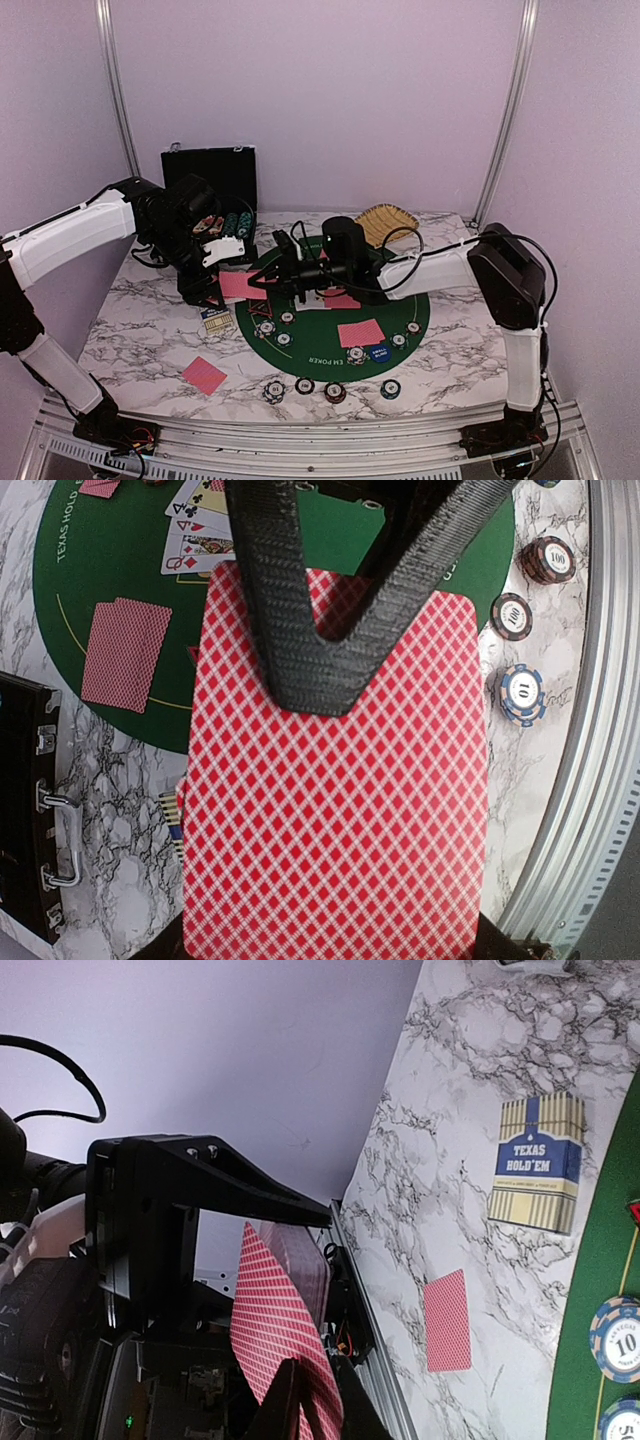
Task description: Distribute texas hold em gaming equipment
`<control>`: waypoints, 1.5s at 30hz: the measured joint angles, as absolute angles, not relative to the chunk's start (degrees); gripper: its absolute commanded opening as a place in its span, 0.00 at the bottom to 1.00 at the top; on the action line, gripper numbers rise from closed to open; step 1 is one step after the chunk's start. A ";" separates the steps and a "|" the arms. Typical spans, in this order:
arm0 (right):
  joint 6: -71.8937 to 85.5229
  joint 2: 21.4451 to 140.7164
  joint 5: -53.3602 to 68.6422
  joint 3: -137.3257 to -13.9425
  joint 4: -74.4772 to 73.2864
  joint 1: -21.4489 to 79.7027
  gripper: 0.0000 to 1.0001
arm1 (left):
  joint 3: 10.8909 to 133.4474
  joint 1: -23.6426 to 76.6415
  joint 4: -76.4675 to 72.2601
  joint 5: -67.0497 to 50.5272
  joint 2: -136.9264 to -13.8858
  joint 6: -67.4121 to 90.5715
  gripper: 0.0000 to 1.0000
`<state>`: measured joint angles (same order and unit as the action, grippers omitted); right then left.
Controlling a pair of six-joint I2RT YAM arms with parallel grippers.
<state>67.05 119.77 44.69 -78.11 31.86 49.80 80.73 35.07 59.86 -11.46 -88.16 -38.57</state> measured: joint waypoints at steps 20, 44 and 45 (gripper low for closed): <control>61.95 111.81 47.53 -72.86 22.46 44.60 0.00 | 80.73 34.92 59.86 -11.44 -88.16 -38.57 0.00; 35.83 116.01 39.00 -72.01 -3.75 23.49 0.00 | 79.55 34.04 59.64 -10.46 -88.16 -38.57 0.00; 35.31 116.86 38.54 -72.31 -4.32 23.49 0.00 | 79.22 33.80 59.64 -10.46 -88.16 -38.57 0.00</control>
